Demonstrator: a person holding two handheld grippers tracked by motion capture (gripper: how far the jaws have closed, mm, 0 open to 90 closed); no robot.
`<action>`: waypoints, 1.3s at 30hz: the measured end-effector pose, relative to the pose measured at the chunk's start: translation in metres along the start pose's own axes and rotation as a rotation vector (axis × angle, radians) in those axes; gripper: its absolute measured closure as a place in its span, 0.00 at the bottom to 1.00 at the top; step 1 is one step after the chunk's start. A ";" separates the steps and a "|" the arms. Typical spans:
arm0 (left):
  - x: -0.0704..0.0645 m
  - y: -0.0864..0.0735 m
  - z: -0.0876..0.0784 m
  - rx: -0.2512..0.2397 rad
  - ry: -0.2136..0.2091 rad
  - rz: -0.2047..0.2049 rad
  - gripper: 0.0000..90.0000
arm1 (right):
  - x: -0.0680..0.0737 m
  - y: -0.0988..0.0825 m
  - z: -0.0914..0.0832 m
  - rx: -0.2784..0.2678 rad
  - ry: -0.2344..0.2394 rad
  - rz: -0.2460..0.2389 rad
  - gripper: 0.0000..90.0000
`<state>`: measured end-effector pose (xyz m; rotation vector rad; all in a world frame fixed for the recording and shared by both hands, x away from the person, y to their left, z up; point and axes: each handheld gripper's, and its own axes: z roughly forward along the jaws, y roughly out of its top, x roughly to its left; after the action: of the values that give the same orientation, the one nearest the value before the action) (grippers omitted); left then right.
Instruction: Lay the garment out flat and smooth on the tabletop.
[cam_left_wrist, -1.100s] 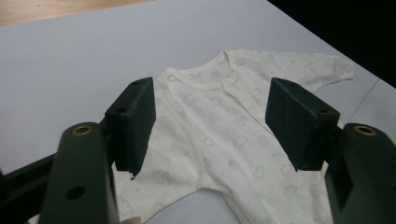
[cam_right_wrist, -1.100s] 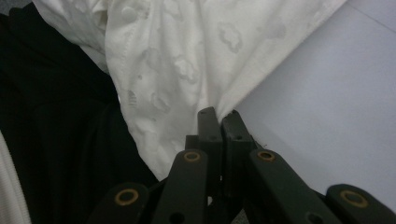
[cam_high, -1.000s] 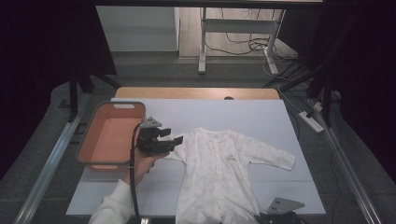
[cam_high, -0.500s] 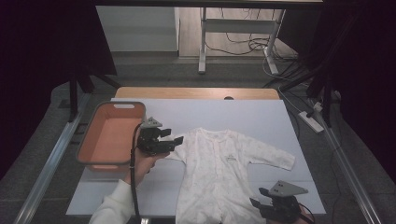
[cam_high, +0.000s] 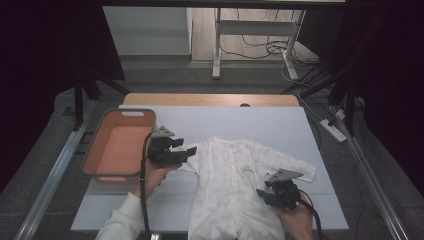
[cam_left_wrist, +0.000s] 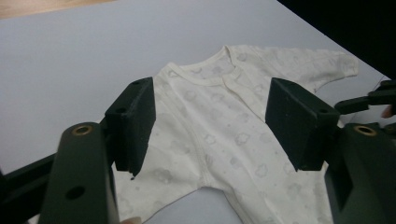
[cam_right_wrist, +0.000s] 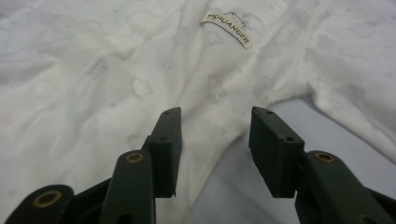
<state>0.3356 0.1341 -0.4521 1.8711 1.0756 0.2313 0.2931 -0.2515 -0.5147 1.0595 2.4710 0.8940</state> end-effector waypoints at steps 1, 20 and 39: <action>0.000 0.000 0.000 0.000 0.001 -0.001 0.37 | 0.000 0.002 0.004 0.005 -0.002 -0.008 0.67; 0.000 0.000 -0.003 -0.006 0.003 0.002 0.37 | -0.034 -0.005 -0.017 -0.007 -0.046 0.034 0.99; 0.000 0.000 -0.003 -0.005 0.006 0.004 0.37 | -0.086 -0.010 -0.028 -0.078 -0.181 0.188 0.51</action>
<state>0.3345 0.1358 -0.4504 1.8689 1.0746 0.2418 0.3321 -0.3321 -0.4970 1.3002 2.1997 0.8978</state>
